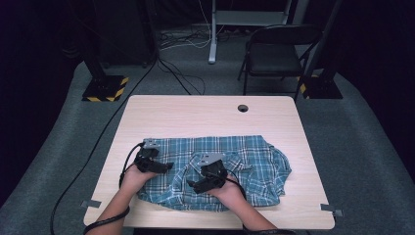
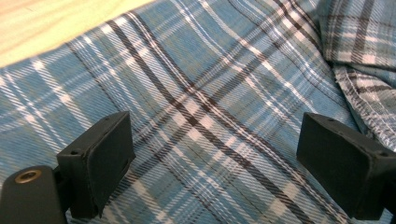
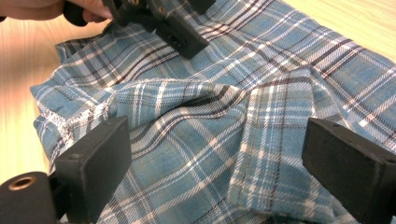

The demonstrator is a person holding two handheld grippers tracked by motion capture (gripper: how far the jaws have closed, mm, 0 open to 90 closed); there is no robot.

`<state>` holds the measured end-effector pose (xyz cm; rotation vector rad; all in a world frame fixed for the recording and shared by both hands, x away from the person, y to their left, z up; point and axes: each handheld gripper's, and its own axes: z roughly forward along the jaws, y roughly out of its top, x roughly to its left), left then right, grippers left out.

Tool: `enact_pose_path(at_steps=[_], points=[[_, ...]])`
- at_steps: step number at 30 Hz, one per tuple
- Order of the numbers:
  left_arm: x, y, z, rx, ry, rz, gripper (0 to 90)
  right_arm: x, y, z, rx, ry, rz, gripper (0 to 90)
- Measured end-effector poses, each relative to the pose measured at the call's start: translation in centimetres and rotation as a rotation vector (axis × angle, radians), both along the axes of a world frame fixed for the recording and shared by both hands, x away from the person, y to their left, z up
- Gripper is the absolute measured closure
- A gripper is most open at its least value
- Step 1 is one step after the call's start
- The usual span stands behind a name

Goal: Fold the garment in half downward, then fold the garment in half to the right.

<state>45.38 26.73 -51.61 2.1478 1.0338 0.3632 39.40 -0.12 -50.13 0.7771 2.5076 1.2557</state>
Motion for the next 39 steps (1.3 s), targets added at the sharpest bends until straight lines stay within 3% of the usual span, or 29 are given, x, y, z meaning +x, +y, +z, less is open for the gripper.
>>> enact_pose_path(at_steps=[5, 9, 12, 15, 17, 20, 25, 28, 33, 39], points=[[0.8, 0.4, 0.1, 0.003, -0.023, 0.001, 10.3, 0.1, 0.6, 0.1, -0.019, -0.003, 0.005, 7.5], [1.5, 0.6, 0.3, 0.041, -0.063, -0.018, 10.3, 0.6, 1.6, 0.6, -0.019, 0.003, 0.015, 7.6], [2.4, 0.9, 0.2, 0.026, -0.032, -0.003, 10.5, 1.0, 2.7, 0.7, -0.035, 0.006, 0.028, 8.7], [2.9, 1.2, -0.3, 0.041, -0.007, -0.001, 11.7, 1.4, 3.8, 0.4, -0.037, 0.030, 0.042, 10.2], [2.7, 1.3, -0.6, 0.062, 0.014, -0.029, 14.9, 1.6, 4.6, -0.1, -0.038, 0.055, 0.059, 12.0], [2.5, 1.5, -0.9, 0.063, 0.022, -0.037, 15.7, 1.8, 5.5, -0.9, -0.071, 0.076, 0.085, 15.7], [2.5, 1.5, -0.9, 0.058, 0.027, -0.031, 15.6, 2.2, 5.6, -2.3, -0.113, 0.101, 0.071, 17.0], [2.3, 1.6, -0.6, 0.043, 0.025, -0.021, 15.2, 1.8, 5.6, -2.0, -0.119, 0.082, 0.067, 16.6], [1.8, 1.8, -0.2, 0.033, 0.018, -0.022, 14.4, 1.0, 5.7, -0.8, -0.061, 0.044, 0.072, 16.6], [1.7, 1.5, -1.0, 0.043, 0.022, -0.023, 13.7, 0.5, 6.7, -1.2, 0.036, 0.029, 0.113, 18.4]])
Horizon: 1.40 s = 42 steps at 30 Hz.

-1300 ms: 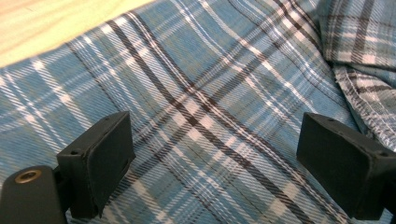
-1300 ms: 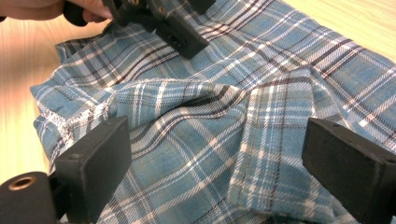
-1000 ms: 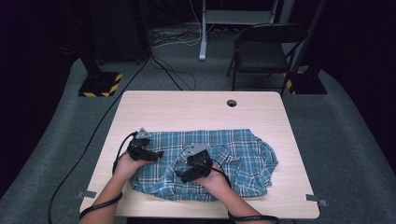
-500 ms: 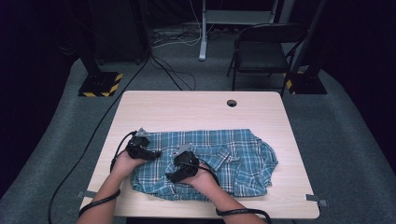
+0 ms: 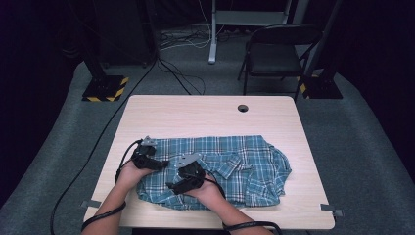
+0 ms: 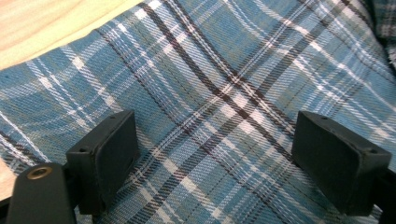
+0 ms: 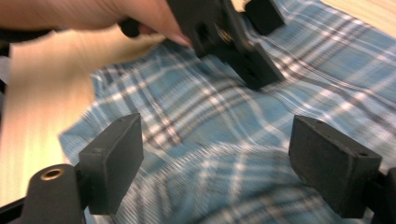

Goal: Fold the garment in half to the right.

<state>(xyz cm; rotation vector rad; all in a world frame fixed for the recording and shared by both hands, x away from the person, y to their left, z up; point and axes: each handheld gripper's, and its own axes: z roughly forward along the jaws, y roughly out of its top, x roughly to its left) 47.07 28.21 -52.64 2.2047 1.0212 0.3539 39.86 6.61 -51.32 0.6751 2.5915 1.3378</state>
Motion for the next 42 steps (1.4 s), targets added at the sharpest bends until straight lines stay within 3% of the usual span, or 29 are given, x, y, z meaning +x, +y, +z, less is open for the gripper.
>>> enact_pose_path(at_steps=[4, 9, 16, 22, 28, 30, 38, 42], points=[[0.0, 0.1, -0.3, -0.011, -0.019, 0.001, 13.3, -0.3, 0.7, -0.5, 0.036, 0.020, 0.032, 23.3], [0.0, 0.1, -0.4, -0.018, -0.030, 0.002, 12.6, -1.1, 1.8, -1.3, 0.016, -0.004, 0.092, 26.4], [-0.1, 0.1, -0.5, -0.022, -0.041, 0.005, 11.2, -1.4, 2.5, -2.1, 0.010, -0.006, 0.108, 32.6], [-0.1, 0.2, -0.6, -0.022, -0.049, -0.003, 10.9, -1.7, 2.9, -2.1, -0.022, -0.037, 0.103, 34.0], [-0.1, 0.1, -0.6, -0.021, -0.051, 0.000, 10.7, -2.8, 3.8, -1.6, 0.032, -0.046, 0.140, 35.4], [-0.1, 0.1, -0.6, -0.022, -0.050, 0.004, 10.7, -3.2, 4.5, -1.6, 0.027, -0.059, 0.163, 36.1], [-0.1, 0.0, -0.5, -0.016, -0.041, 0.007, 10.7, -2.8, 5.8, -2.4, 0.013, 0.003, 0.161, 37.1], [-0.1, 0.0, -0.5, -0.016, -0.042, 0.006, 10.8, -2.9, 5.7, -2.1, 0.013, 0.006, 0.153, 37.3]])
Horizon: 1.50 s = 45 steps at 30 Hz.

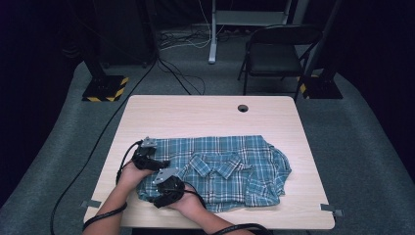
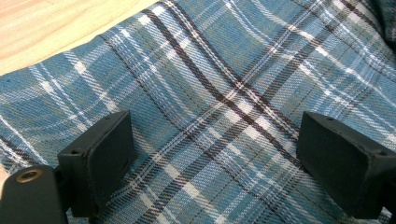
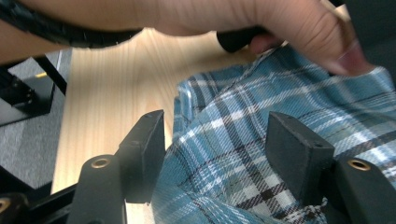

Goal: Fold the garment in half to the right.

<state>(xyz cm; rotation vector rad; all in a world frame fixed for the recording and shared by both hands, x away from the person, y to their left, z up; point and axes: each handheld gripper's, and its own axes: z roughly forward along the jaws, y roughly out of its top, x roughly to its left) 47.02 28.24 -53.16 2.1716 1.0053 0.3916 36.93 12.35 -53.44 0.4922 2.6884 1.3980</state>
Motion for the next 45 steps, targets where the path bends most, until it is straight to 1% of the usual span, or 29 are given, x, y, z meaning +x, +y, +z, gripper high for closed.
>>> enact_pose_path(at_steps=[2, 4, 8, 9, 10, 11, 12, 14, 16, 19, 21, 24, 28, 30, 35, 40, 44, 45], points=[[0.0, 0.0, 0.0, -0.001, -0.001, 0.000, 10.8, -0.2, -0.1, 0.5, 0.026, 0.005, -0.010, 37.2], [0.0, 0.0, 0.0, -0.001, 0.000, 0.000, 10.8, -0.6, 0.0, 1.0, 0.042, -0.003, -0.011, 36.8], [0.0, 0.0, 0.0, 0.000, 0.000, 0.002, 10.8, -1.1, 0.7, 1.4, 0.042, -0.004, -0.011, 36.1], [0.0, 0.0, 0.0, 0.000, 0.000, 0.002, 10.8, -1.2, 0.8, 1.4, 0.037, 0.002, -0.017, 36.0], [0.0, 0.0, 0.0, 0.000, 0.000, 0.002, 10.8, -1.3, 0.9, 1.4, 0.039, 0.017, -0.025, 36.0], [0.0, 0.0, 0.0, -0.001, -0.001, 0.001, 10.8, -1.5, 0.9, 1.4, 0.051, 0.030, -0.027, 36.0], [0.0, 0.0, 0.0, -0.002, -0.001, 0.001, 10.8, -1.7, 0.9, 1.5, 0.057, 0.027, -0.027, 36.0], [0.0, 0.0, 0.0, -0.001, -0.001, 0.000, 10.8, -2.0, 1.1, 1.6, 0.057, 0.005, -0.027, 35.9], [0.0, 0.0, 0.0, 0.000, -0.001, 0.000, 10.8, -2.1, 1.3, 1.5, 0.059, 0.006, -0.030, 35.9], [0.0, 0.0, 0.0, -0.001, -0.001, 0.000, 10.8, -1.8, 1.8, 1.1, 0.043, -0.003, -0.031, 35.9], [0.0, 0.0, 0.0, -0.002, -0.001, -0.001, 10.8, -1.6, 2.1, 0.6, 0.020, -0.020, -0.036, 35.6], [0.0, 0.0, 0.0, -0.005, -0.001, -0.002, 10.9, -1.2, 2.2, -0.1, -0.005, -0.016, -0.052, 35.7], [0.0, 0.1, 0.0, -0.003, 0.000, -0.003, 10.9, -1.1, 2.4, -0.5, -0.025, -0.030, -0.052, 35.8], [0.0, 0.0, 0.0, -0.003, 0.000, -0.003, 10.9, -1.0, 2.4, -0.7, -0.032, -0.026, -0.057, 36.0], [0.0, 0.0, 0.0, -0.002, 0.001, -0.002, 10.9, -1.0, 2.5, -0.9, -0.041, -0.017, -0.065, 36.4], [0.0, 0.1, 0.0, -0.003, 0.000, -0.003, 10.9, -0.9, 2.7, -0.9, -0.046, -0.011, -0.060, 36.4], [0.1, 0.1, 0.0, -0.005, -0.001, -0.005, 10.9, -1.1, 2.6, -0.8, -0.030, -0.029, -0.038, 37.3], [0.1, 0.1, 0.0, -0.004, -0.001, -0.005, 10.9, -1.2, 2.7, -0.8, -0.034, -0.028, -0.036, 37.5]])
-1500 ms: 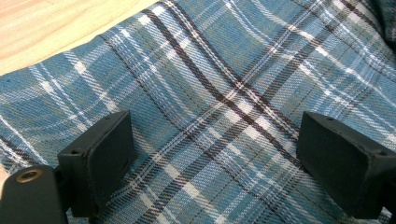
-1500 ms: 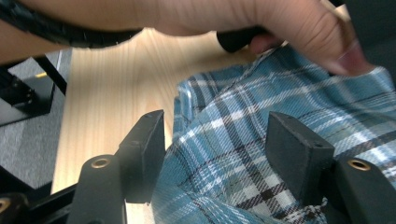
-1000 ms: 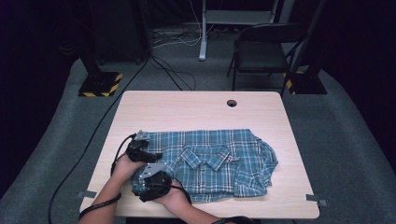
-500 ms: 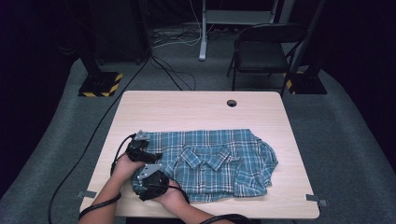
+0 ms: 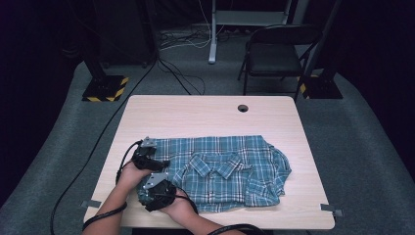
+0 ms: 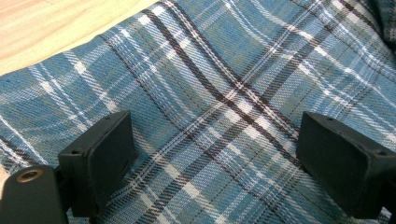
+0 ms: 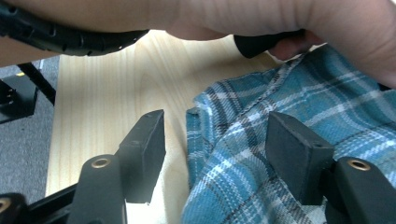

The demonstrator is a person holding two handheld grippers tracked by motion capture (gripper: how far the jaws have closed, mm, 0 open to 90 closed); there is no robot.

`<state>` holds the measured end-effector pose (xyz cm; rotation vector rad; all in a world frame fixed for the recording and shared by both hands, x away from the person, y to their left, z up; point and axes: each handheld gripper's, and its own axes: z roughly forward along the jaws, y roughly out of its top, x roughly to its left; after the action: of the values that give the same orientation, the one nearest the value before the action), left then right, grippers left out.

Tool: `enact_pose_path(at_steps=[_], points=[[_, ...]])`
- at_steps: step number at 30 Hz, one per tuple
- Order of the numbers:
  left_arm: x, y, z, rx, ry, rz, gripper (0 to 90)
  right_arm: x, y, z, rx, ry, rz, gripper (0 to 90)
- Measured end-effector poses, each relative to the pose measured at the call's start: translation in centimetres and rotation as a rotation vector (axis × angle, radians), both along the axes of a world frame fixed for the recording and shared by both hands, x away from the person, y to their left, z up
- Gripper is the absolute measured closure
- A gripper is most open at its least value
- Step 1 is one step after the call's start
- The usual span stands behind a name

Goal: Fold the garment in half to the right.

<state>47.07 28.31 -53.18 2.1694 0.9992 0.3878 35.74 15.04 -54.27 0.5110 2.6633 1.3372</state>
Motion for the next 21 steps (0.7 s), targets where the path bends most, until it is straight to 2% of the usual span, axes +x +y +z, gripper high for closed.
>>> enact_pose_path(at_steps=[8, 13, 15, 21], points=[[0.01, 0.02, -0.02, 0.000, -0.002, 0.001, 11.0, 0.16, 0.73, -0.05, -0.024, 0.027, 0.001, 39.5], [0.01, 0.05, -0.03, -0.002, -0.004, 0.001, 11.0, 0.38, 0.68, -0.10, -0.017, 0.034, -0.009, 44.0], [-0.01, 0.04, -0.04, -0.001, -0.004, 0.001, 11.0, 0.35, 0.70, -0.10, -0.022, 0.029, -0.014, 45.8], [-0.03, 0.03, -0.05, -0.002, -0.005, 0.003, 11.0, -0.14, 0.95, -0.10, -0.055, -0.025, -0.020, 49.1]])
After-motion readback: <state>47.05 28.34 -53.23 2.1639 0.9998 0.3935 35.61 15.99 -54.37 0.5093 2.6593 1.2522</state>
